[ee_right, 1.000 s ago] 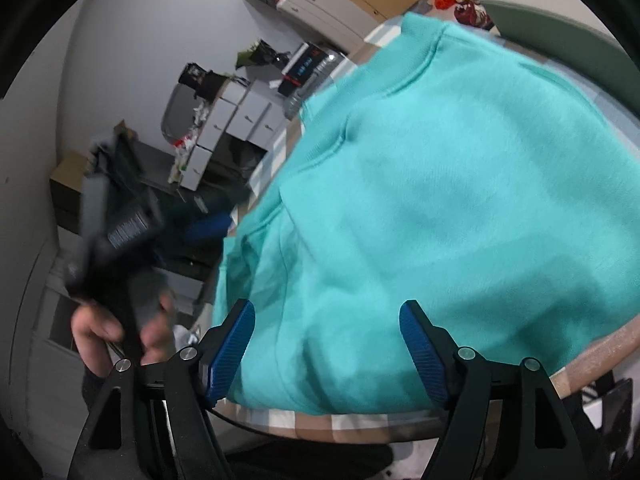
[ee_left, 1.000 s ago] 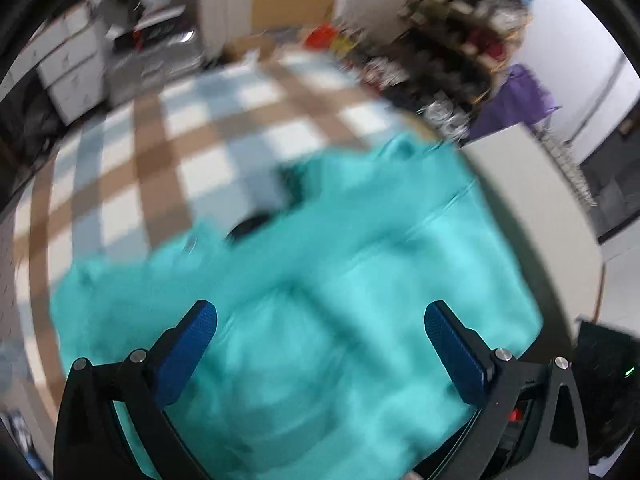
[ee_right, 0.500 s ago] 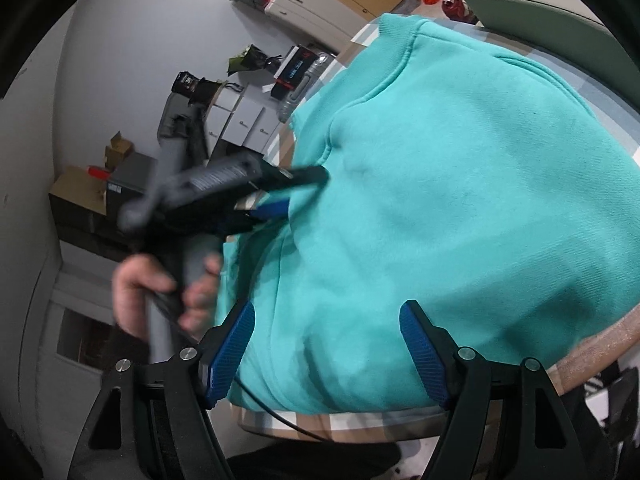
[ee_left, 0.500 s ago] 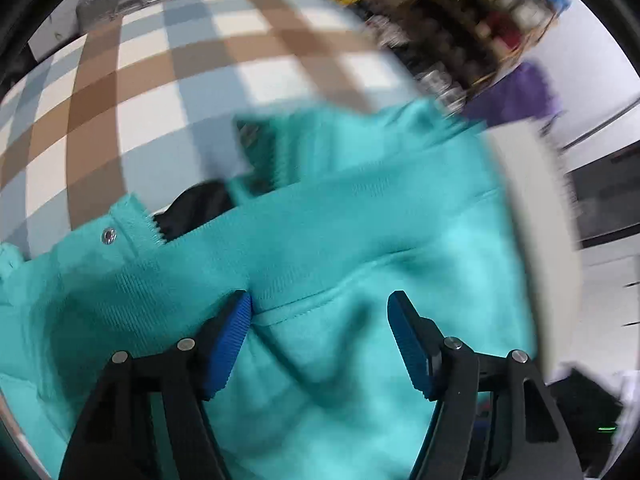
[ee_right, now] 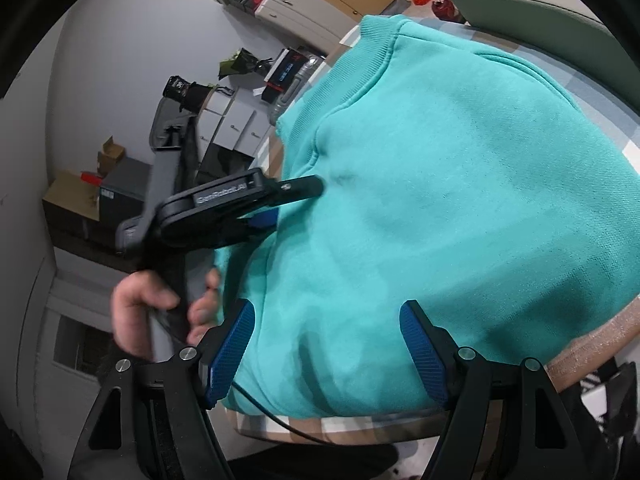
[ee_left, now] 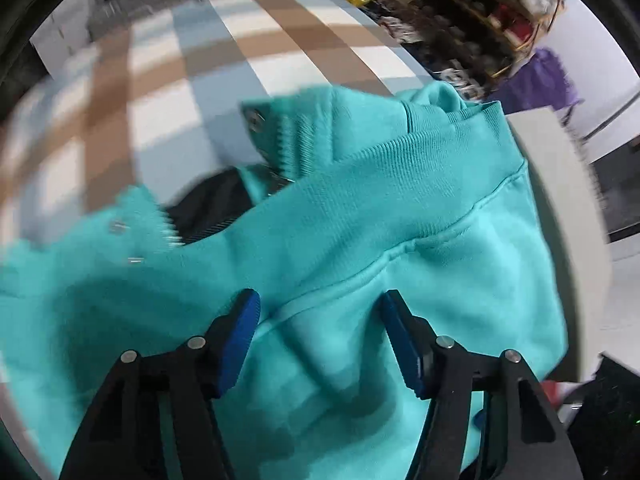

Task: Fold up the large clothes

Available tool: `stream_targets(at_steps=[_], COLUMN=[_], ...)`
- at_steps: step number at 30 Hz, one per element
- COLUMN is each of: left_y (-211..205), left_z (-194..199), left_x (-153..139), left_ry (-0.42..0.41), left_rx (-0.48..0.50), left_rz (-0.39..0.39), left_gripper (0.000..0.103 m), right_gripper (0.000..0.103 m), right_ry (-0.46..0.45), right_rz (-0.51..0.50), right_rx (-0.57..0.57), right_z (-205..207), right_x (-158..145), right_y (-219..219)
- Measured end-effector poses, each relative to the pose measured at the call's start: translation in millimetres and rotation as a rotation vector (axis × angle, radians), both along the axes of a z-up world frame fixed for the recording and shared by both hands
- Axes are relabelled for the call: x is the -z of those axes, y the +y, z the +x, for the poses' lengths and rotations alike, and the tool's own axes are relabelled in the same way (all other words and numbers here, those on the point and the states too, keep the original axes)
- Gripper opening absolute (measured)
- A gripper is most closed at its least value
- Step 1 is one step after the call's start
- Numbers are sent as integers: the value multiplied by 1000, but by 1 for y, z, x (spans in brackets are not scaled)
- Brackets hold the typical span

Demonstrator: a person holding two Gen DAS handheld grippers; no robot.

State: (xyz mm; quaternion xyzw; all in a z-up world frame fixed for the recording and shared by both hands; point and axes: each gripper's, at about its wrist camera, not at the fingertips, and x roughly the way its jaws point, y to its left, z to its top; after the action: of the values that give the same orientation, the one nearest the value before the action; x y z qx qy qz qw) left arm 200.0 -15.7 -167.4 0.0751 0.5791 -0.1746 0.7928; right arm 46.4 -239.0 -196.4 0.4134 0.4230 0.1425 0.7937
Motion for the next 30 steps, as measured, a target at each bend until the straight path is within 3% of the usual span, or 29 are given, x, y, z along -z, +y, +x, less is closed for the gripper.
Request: stream_targets(at_steps=[3,5,7,11,13,15,16,17,19,23,27,30], left_y=[-11,-11,-3,14,19,15,21,25,33,42,53,56], left_z=[-49,-85,-116,-130,-139,-137,-136,-130,-116,-116,-120,-116], left_x=[-33,-48,-55,-36,-9,18,30,27,22,15,3,11], left_ry=[-230,-372,-435,-331,-311,-319,-362,-353,-276,-276,-229,-194], left_rx=[73,93,76,16,-6,-2,-16,-52,-66,-41,-84,-87], left_rz=[129,151,123,8,69,138,119,103,44,-34,-144,-191], left_gripper=[58,58,58,59,60,80,86,96,97,98,97,97], right_gripper=[76,76,76,76,76,76,76,76,76,76,76,89], right_ry=[-9,-15,-10,-3,-5,1,9,13,12,-26,-83,-31], right_rz=[0,-3,-8,-26,-48,-65,-70,-72,-81,-91,-91,-151], right_rx=[-4,-3,-3,-1,-4,-5,-3,0,6,37,64,128], right_z=[-1,-1,-1,0,0,1,2,2,3,-9,-49,-72], right_x=[-1,-1,-1,-1,-1,-1,1,2,2,-8,-26,-31], right_y=[1,0,0,2,4,7,8,8,8,1,-19,-31])
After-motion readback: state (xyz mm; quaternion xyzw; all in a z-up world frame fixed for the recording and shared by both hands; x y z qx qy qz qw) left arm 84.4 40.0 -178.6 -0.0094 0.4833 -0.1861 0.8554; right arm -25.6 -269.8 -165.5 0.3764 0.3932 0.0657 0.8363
